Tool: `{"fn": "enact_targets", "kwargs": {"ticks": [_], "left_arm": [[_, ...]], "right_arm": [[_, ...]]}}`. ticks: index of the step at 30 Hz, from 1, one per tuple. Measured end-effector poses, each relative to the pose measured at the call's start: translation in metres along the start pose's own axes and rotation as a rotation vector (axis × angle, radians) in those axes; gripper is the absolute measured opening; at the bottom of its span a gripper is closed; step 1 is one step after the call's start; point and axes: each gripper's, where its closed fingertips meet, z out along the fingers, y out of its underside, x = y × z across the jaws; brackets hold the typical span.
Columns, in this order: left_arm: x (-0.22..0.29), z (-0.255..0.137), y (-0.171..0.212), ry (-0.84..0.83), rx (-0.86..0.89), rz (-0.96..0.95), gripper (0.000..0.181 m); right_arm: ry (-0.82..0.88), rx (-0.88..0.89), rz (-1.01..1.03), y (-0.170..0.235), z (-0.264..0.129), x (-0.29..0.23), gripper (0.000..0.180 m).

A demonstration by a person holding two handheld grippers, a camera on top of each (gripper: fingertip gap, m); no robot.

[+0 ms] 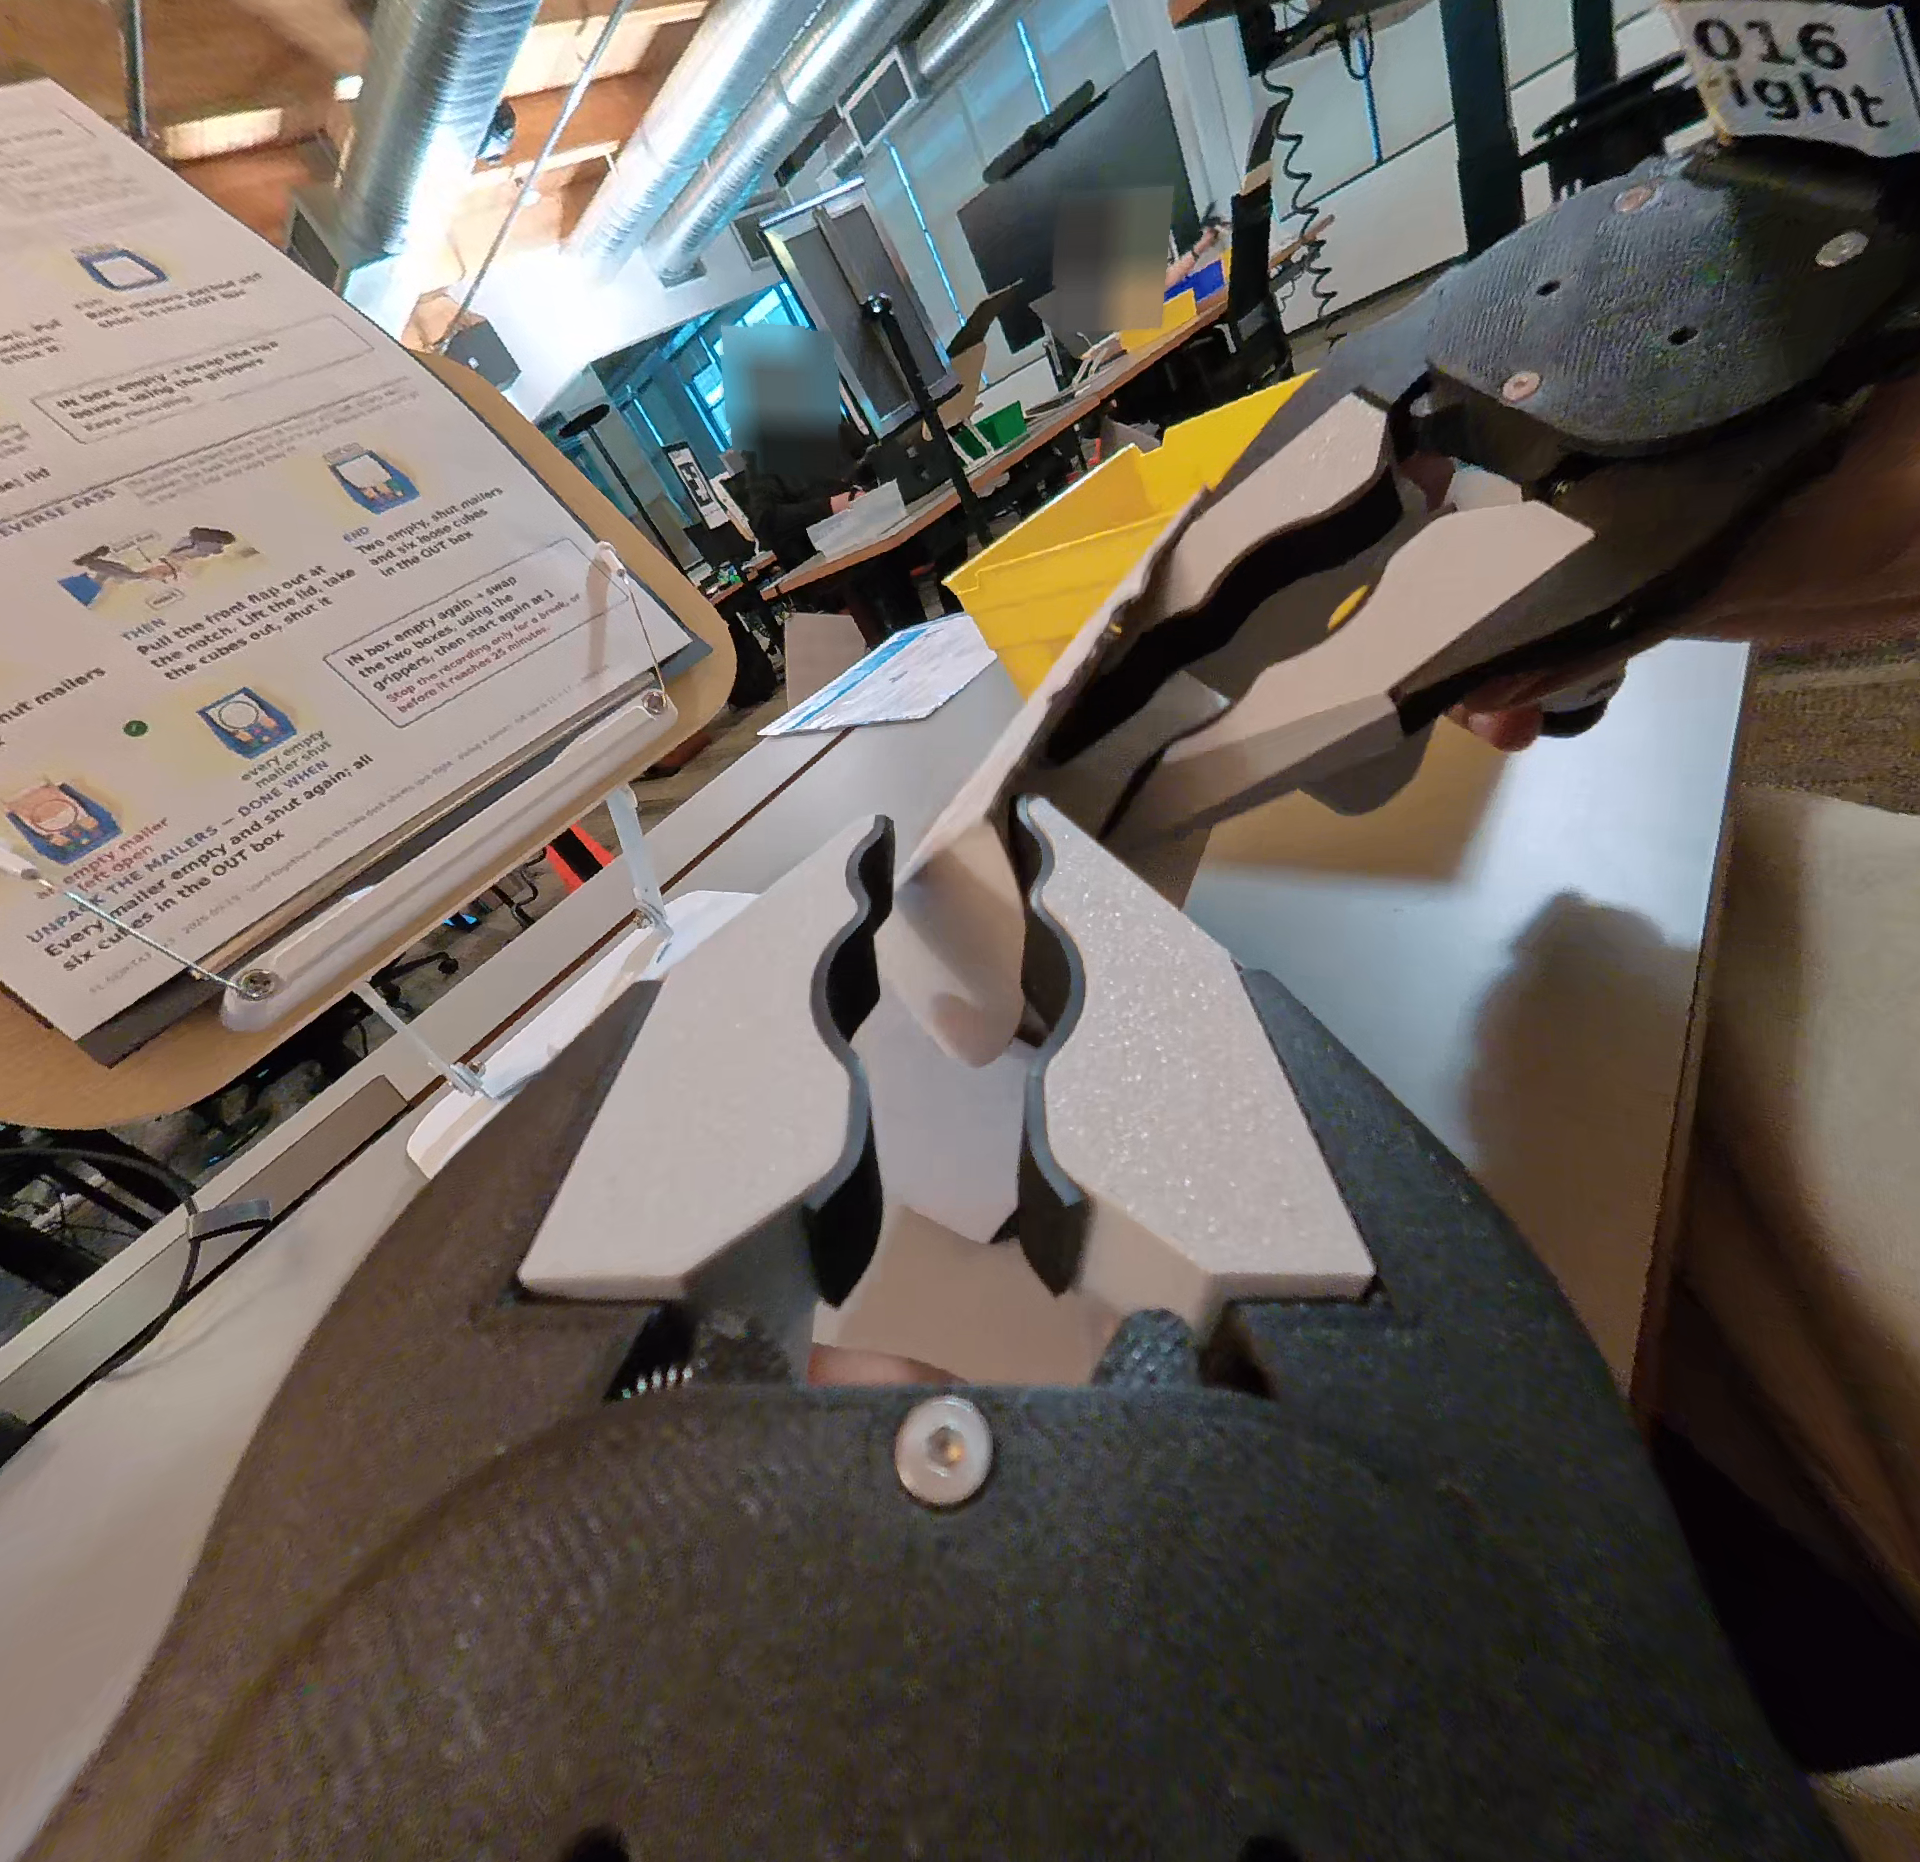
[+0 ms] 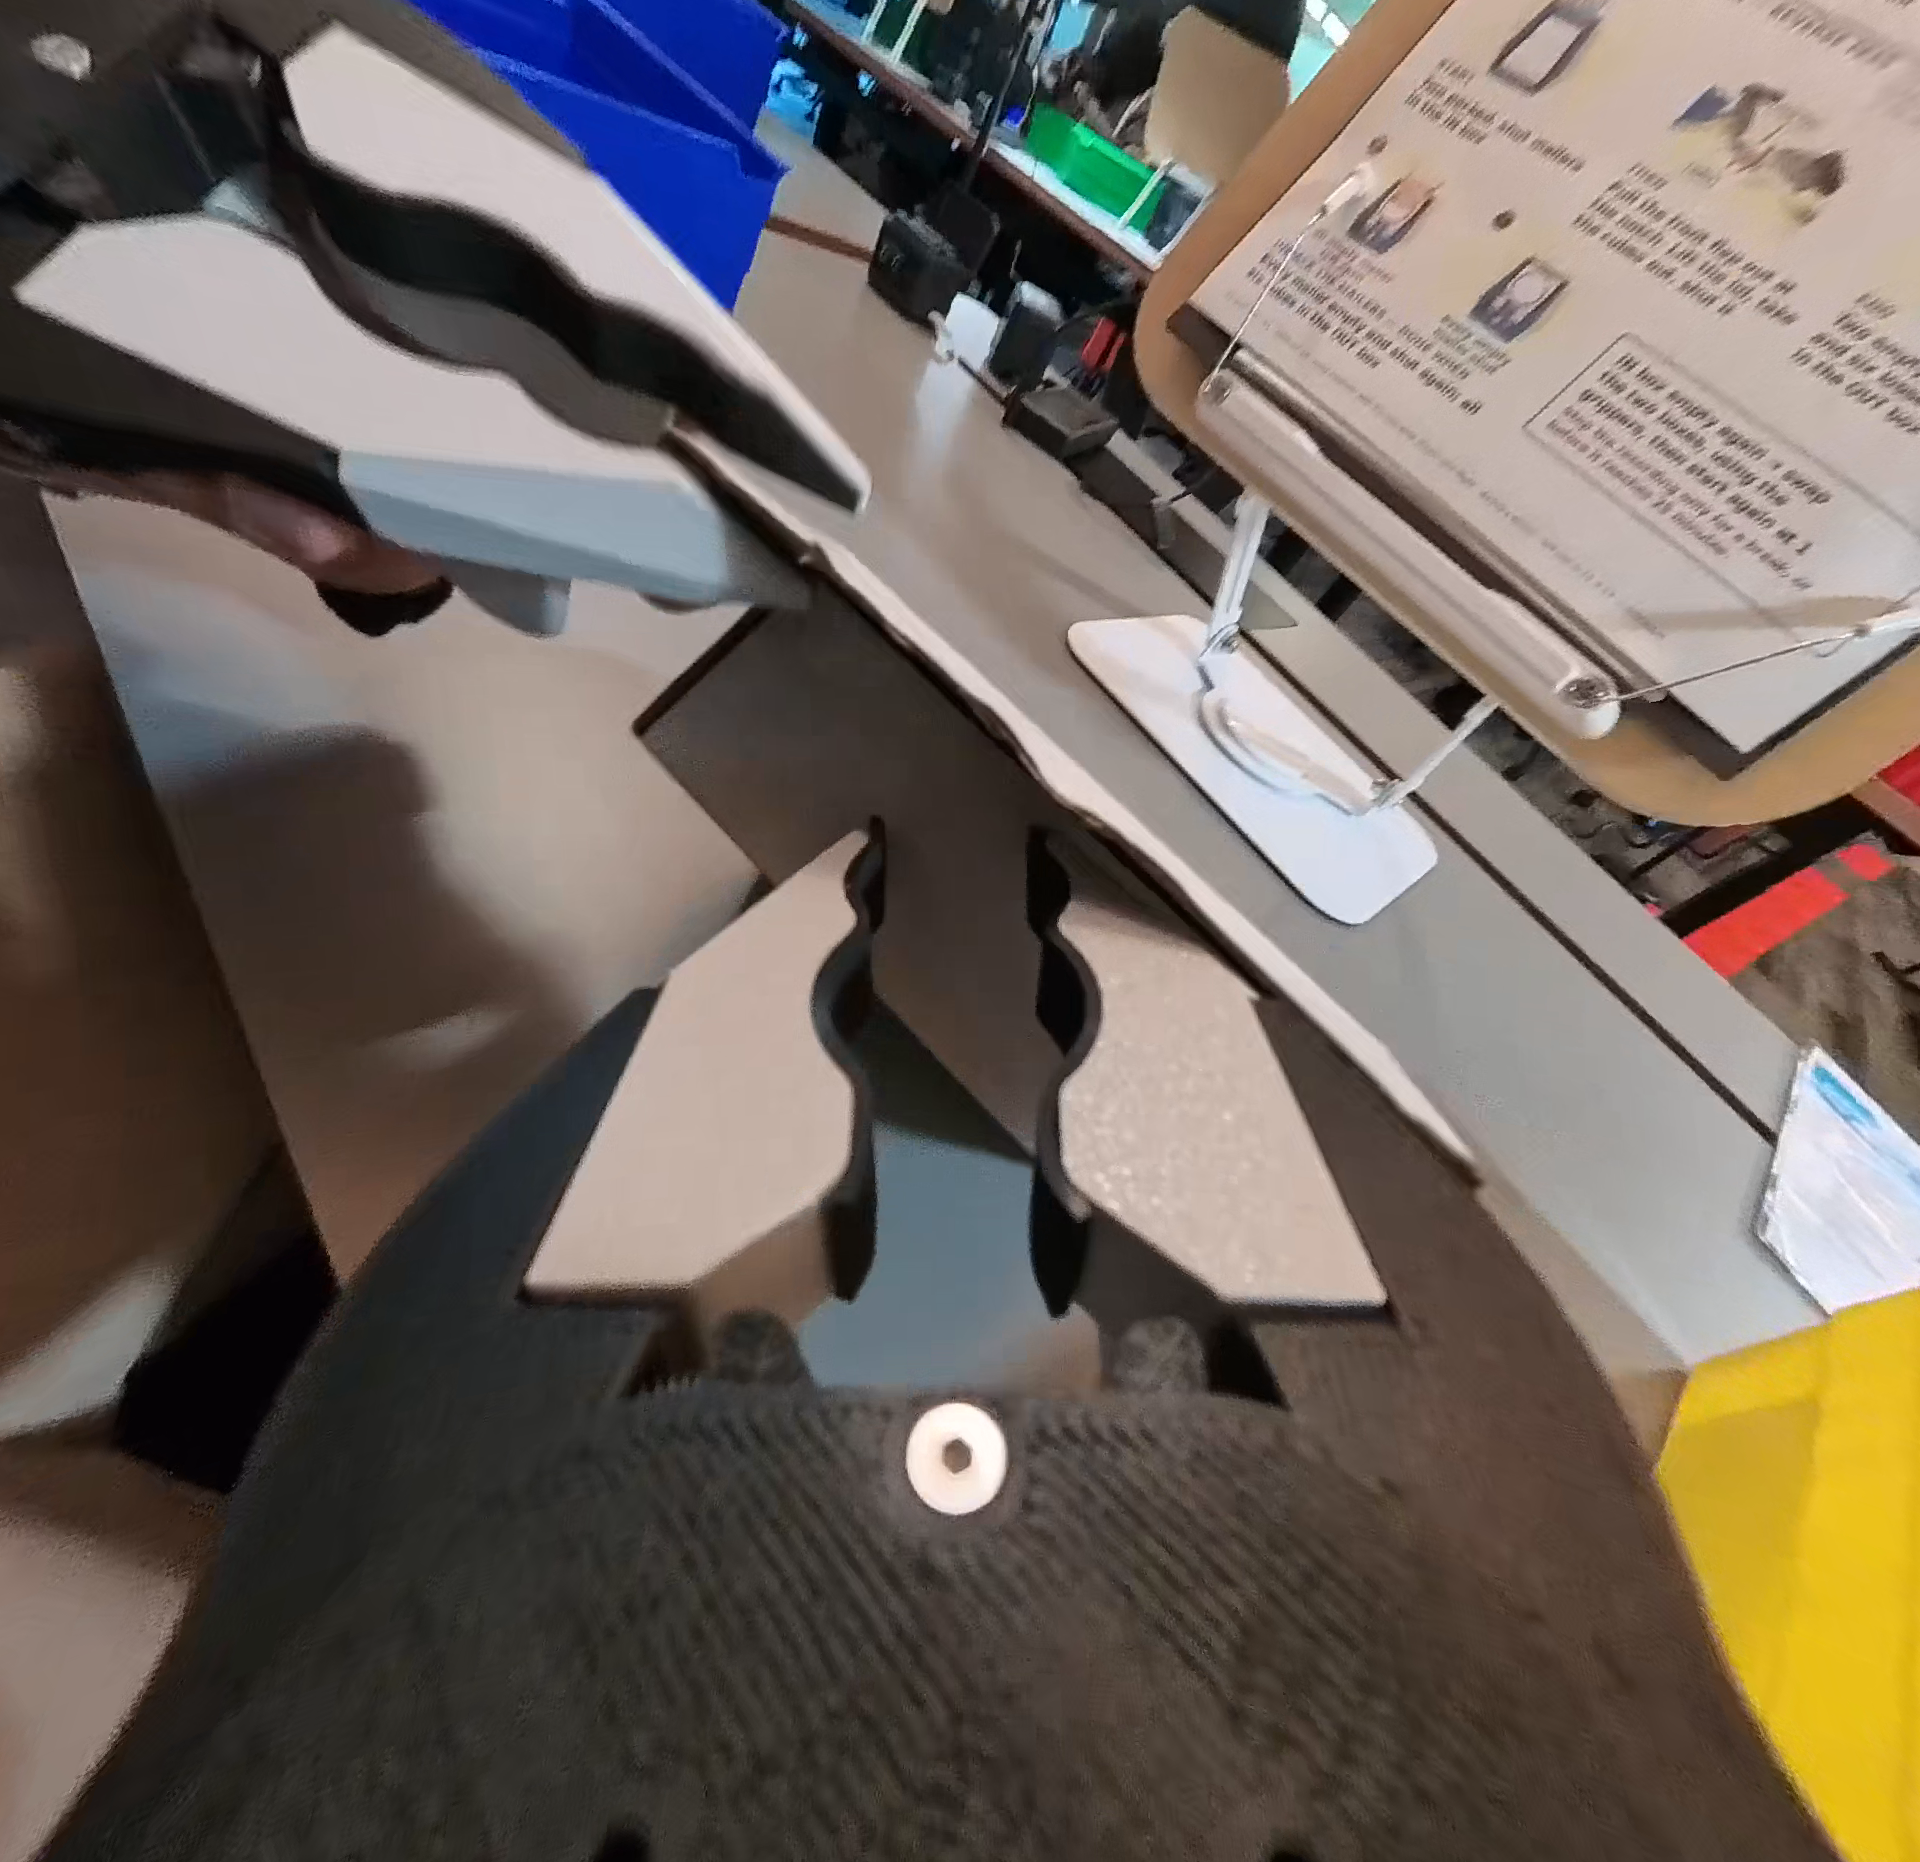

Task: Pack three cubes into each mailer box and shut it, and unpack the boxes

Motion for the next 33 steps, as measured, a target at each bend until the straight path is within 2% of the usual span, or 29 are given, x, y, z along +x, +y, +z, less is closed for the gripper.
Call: {"fn": "enact_targets", "kwargs": {"ticks": [3,5,12,16,33], "left_arm": [[-0.004,-0.001,-0.005,-0.014,0.009,-0.008,0.022],[-0.005,-0.001,-0.007,-0.024,0.019,-0.015,0.023],[0.003,0.000,-0.012,-0.018,0.027,0.013,0.025],[0.002,0.001,-0.011,-0.021,0.026,0.002,0.024],[0.005,0.002,-0.010,-0.016,0.024,0.015,0.024]], "right_arm": [[-0.045,-0.079,-0.021,0.013,-0.001,-0.007,0.020],[-0.077,-0.139,-0.019,0.025,0.001,-0.012,0.024],[0.023,-0.013,-0.055,0.001,-0.003,0.002,0.037],[0.090,-0.003,-0.112,0.000,-0.003,0.009,0.040],[0.066,-0.039,-0.129,0.009,0.004,0.002,0.043]]}}
